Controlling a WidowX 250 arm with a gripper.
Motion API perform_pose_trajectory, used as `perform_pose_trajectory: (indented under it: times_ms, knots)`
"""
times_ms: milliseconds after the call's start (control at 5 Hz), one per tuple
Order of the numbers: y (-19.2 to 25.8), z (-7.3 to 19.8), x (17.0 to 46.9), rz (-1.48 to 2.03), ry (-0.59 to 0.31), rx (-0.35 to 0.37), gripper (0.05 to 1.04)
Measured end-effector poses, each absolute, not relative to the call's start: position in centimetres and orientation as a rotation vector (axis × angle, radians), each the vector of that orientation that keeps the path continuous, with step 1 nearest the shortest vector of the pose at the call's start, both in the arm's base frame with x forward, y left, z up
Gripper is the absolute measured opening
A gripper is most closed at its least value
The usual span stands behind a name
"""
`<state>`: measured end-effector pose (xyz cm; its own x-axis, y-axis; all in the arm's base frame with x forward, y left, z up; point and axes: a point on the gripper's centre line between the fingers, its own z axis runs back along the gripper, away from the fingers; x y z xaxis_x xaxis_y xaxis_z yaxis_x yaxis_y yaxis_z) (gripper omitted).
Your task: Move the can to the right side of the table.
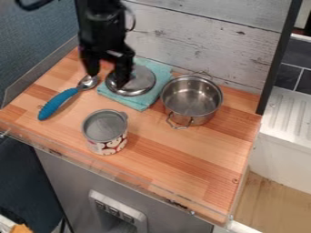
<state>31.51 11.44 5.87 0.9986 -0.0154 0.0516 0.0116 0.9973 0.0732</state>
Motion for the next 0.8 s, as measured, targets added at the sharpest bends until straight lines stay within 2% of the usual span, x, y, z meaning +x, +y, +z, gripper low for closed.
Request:
perform_pose_trajectory:
  times_ms: [200, 400, 800]
  knots:
    - [12.6, 4.4, 29.0, 0.026, 0.003, 0.052, 1.001]
    - [13.5, 3.8, 27.9, 0.036, 0.010, 0.024, 1.001]
    - [13.9, 2.8, 26.7, 0.022, 0.043, 0.077, 1.001]
